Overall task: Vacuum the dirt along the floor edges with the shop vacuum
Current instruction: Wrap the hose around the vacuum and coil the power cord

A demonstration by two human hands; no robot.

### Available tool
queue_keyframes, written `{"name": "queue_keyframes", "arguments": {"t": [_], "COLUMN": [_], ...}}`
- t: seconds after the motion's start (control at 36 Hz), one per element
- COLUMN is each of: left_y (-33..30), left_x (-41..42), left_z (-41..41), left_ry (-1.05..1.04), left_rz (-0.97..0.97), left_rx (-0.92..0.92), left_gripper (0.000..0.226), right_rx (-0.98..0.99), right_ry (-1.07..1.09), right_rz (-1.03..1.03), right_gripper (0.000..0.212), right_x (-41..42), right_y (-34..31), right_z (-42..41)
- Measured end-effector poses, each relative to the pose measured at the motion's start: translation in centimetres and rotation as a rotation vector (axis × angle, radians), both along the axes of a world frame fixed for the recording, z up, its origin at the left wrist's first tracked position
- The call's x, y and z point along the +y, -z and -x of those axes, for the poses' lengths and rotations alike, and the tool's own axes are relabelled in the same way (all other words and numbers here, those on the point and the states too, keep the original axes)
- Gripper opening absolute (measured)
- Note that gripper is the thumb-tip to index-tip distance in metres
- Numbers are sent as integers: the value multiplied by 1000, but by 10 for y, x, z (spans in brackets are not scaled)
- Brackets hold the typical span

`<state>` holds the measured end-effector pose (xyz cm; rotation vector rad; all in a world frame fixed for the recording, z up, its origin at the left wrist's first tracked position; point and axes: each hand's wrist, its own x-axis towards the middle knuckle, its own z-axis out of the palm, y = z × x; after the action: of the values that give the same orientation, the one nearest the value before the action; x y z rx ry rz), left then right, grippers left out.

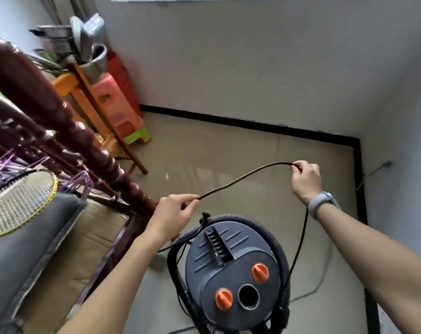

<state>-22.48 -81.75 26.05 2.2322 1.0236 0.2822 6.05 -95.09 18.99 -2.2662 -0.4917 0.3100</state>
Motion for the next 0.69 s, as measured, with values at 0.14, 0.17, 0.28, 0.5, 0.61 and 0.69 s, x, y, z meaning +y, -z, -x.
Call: {"name": "queue_keyframes", "arguments": {"t": [0.14, 0.17, 0.28, 0.5, 0.61, 0.69], "left_y": [70, 84, 139, 225, 236, 244], "left_x": [13, 15, 18, 26, 27, 20], "left_z": [7, 8, 27, 89, 112, 124], "left_ry": [-132, -154, -240, -459, -533, -550], "left_rz": [26, 33, 49, 97, 135, 304], "left_rx": [39, 48, 103, 181, 178, 141], "left_gripper": [22, 22, 23, 24, 23, 18], "right_rx": [79, 89, 121, 128, 159, 117], "right_ry": [-22, -35, -133, -460, -607, -706], "right_rz": [81, 100, 175, 325, 403, 328], "right_gripper": [28, 28, 28, 40, 46, 43], "right_x": [8, 9, 20, 71, 90, 94], "right_y": [56, 67, 113, 182, 205, 208], "right_z": [15, 17, 27, 63, 99, 145]}}
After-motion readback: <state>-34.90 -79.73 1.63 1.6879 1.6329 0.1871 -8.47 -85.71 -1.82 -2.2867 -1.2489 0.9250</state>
